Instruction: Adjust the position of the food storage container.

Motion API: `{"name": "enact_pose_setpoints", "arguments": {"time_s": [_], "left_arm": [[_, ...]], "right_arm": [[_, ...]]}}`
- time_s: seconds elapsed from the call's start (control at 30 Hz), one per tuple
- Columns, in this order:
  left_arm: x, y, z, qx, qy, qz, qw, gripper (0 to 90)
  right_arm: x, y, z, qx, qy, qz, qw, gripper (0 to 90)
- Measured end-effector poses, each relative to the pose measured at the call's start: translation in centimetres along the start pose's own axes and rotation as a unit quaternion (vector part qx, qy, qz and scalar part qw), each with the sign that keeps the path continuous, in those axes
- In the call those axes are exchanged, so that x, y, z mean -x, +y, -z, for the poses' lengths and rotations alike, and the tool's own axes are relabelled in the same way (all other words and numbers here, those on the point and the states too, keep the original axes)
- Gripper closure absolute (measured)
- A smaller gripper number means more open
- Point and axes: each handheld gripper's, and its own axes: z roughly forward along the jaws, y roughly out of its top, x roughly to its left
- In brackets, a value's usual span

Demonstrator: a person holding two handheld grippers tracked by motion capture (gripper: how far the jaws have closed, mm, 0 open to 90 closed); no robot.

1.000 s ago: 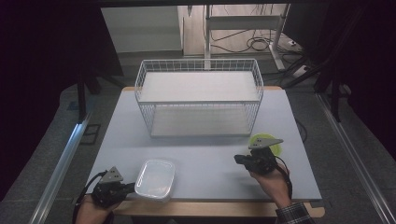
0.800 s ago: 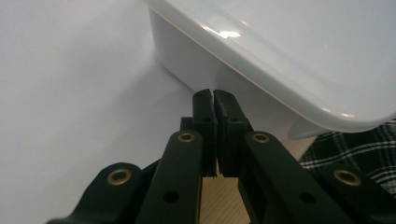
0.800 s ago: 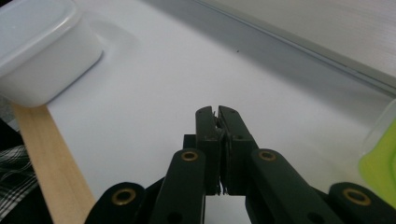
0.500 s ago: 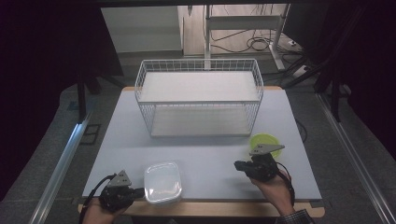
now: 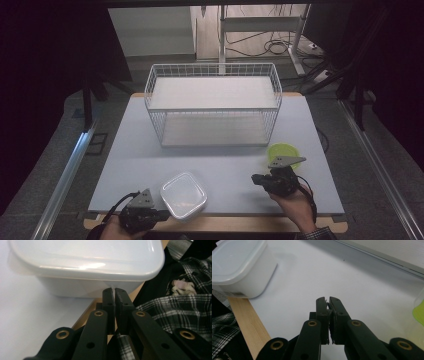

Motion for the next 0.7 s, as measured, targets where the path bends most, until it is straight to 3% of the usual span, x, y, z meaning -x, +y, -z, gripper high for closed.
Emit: {"name": "enact_pose_setpoints", "arguments": {"time_s": [0.23, 0.37, 0.4, 0.47, 0.5, 0.6, 0.7], "left_arm": [[0.0, 2.5, -2.7, 0.013, -0.014, -0.006, 0.9998, 87.5], [0.0, 3.1, -3.0, 0.003, -0.009, -0.016, 0.9998, 87.7], [-0.4, 3.1, -2.3, -0.004, 0.008, -0.02, 0.9997, 87.9], [-0.8, 2.9, -1.7, -0.007, 0.017, -0.019, 0.9996, 88.5], [-1.4, 2.7, -1.1, -0.009, 0.031, -0.019, 0.9993, 88.5], [-4.4, 1.9, 0.8, -0.005, 0.081, 0.019, 0.9965, 89.5], [-6.1, 2.4, 0.8, 0.007, 0.085, 0.043, 0.9954, 89.5]], "right_arm": [[-0.2, 0.0, -0.1, 0.001, 0.004, -0.001, 1.0, 86.1], [-0.4, 0.1, -0.3, 0.0, 0.008, -0.002, 1.0, 86.6], [-0.5, 0.1, -0.4, -0.001, 0.012, -0.003, 0.9999, 87.0], [-0.7, 0.1, -0.6, -0.002, 0.017, -0.003, 0.9999, 87.2], [-0.7, 0.1, -0.6, -0.002, 0.017, -0.003, 0.9999, 87.2], [-1.6, 0.3, -1.3, -0.011, 0.039, -0.004, 0.9992, 88.2], [-2.5, 0.5, -2.0, -0.015, 0.054, 0.0, 0.9985, 88.2]]}}
